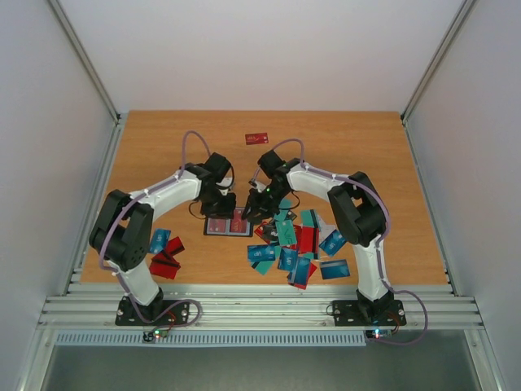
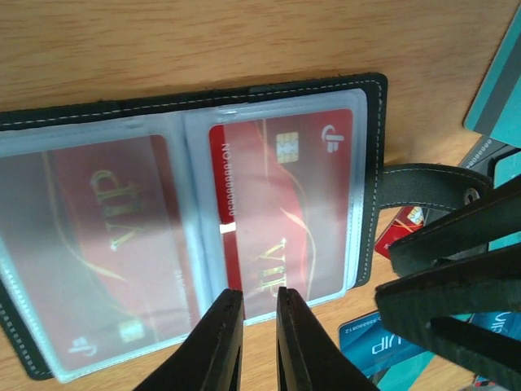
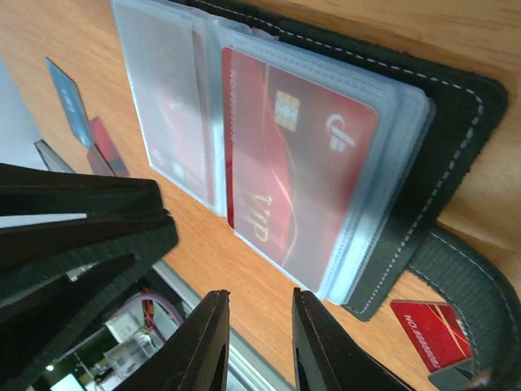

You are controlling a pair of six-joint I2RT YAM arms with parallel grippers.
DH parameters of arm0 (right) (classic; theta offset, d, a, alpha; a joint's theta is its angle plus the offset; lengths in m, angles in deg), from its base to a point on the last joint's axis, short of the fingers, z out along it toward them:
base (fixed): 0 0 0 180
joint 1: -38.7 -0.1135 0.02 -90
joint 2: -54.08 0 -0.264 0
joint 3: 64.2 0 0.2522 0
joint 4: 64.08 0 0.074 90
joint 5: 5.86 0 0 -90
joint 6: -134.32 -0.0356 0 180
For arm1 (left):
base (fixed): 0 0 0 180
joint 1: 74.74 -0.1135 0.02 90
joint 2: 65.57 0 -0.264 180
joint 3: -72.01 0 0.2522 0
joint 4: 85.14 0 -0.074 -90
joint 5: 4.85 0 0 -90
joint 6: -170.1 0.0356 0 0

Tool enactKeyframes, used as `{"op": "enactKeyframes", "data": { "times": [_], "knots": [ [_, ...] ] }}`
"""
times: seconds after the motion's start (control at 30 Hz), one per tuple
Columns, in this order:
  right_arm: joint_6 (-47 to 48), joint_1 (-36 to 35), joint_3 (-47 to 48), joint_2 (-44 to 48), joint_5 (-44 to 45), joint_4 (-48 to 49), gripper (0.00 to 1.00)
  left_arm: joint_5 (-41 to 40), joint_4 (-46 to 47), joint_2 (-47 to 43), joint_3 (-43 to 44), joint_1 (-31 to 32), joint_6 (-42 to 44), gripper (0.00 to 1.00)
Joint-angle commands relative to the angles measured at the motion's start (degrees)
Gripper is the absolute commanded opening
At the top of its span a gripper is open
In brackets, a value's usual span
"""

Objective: Put the credit cards into the card holder

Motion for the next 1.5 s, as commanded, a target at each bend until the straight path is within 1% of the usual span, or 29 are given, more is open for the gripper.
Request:
{"op": "enactKeyframes", "data": {
  "times": [0.0,0.4,0.6,0.77,1.1,1.2,1.33,1.47],
  "knots": [
    [-3.6,0.4,-0.5,-0.8,-3.2,4.3,0.25,3.8,2.9,2.0,0.8,0.0,0.7,0.14],
    [-5.1,1.3,-2.2,-3.8,-2.0,4.9,0.28,6.0,3.4,5.1,1.1,-1.7,2.2,0.1],
    [-4.7,1.3,-2.0,-5.0,-1.8,4.5,0.29,6.4,4.0,6.6,0.5,-2.0,2.9,0.06],
    [-4.8,1.3,-1.2,-5.6,-2.4,4.5,0.29,6.9,5.1,8.3,-0.5,-2.0,3.4,0.0],
    [-4.7,1.2,1.1,-7.0,-3.5,4.0,0.29,8.4,6.2,9.5,-1.5,-1.9,3.6,0.0],
    [-4.4,1.3,1.6,-7.3,-3.1,3.5,0.29,8.1,4.9,8.1,-0.7,-2.1,3.5,0.0],
    [-3.6,1.3,1.9,-7.4,-2.3,2.2,0.29,5.9,2.4,3.0,0.1,-2.4,2.9,0.01],
    [-3.6,1.3,1.6,-7.8,-2.2,2.0,0.29,3.3,-0.3,0.5,1.2,-2.6,3.0,0.02]
  ]
}}
